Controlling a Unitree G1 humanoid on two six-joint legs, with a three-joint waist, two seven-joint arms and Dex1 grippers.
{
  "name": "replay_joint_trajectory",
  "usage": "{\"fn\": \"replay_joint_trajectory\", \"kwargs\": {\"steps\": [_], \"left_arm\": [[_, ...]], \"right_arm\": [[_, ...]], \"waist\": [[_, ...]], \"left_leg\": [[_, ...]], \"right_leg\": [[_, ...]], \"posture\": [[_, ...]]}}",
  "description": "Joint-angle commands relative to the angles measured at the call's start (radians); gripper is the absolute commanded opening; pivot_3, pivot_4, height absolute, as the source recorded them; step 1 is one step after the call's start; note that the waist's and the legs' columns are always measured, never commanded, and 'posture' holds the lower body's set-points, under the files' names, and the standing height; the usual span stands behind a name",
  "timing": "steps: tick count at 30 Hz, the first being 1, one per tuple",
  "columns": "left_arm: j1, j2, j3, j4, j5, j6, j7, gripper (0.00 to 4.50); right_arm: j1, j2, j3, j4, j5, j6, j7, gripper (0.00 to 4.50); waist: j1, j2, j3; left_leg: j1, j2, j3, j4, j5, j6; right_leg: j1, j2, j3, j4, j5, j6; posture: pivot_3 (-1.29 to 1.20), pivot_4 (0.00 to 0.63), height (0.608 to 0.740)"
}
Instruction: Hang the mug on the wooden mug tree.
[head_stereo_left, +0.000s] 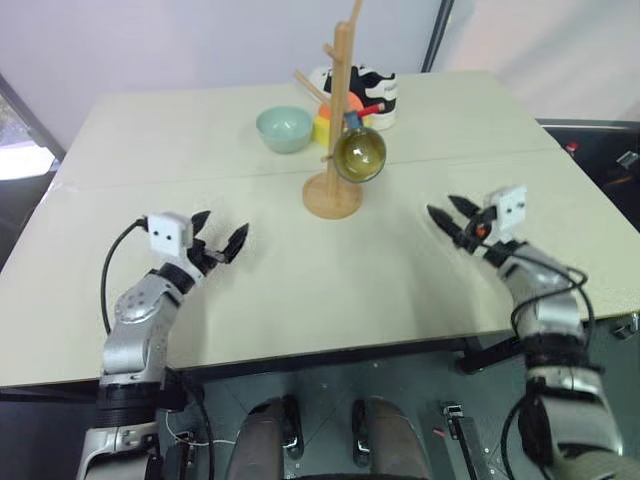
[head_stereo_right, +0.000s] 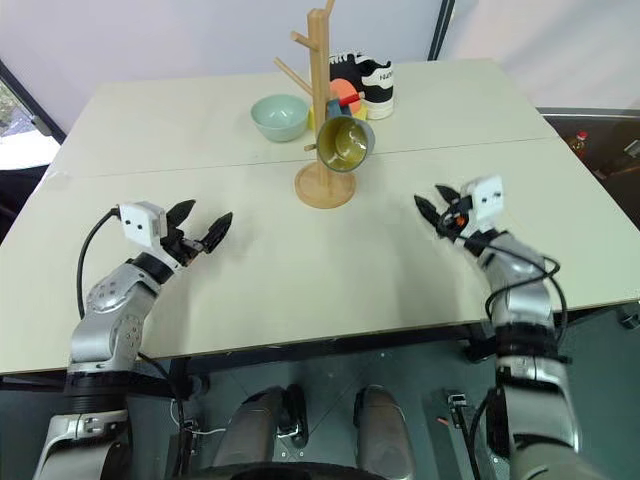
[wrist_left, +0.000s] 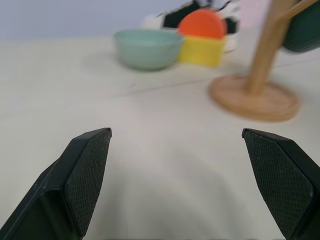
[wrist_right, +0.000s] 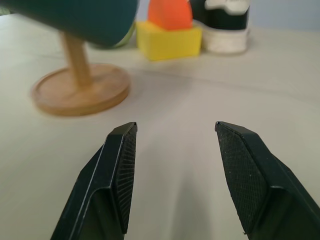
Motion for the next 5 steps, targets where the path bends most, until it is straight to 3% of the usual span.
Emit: {"fn": "replay_joint_trajectory", "kwargs": {"steps": [1,5], "left_arm": [[0.021,0.003,0.026,-0.007,0.025,-0.046,0.029,4.50],[0.049,0.003,0.033,-0.022,0.018,-0.054,0.035,4.50]], "right_arm": [[0.010,0.017,-0.013,-0.084,0.037,0.012,-0.008,2.56],[0.008,0.023,0.001,-0.081,0.038,0.017,0.009,2.56]], "waist": [[0.001,0.000,0.000],[0.005,0.000,0.000]], "left_leg": [[0.000,0.000,0.000,0.000,0.000,0.000],[-0.001,0.000,0.000,-0.001,0.000,0.000]], "right_leg": [[0.000,-0.001,0.000,-0.001,-0.001,-0.002],[-0.003,-0.002,0.000,-0.005,0.002,-0.005]], "posture": [[0.00,0.150,0.740],[0.00,0.150,0.740]]}}
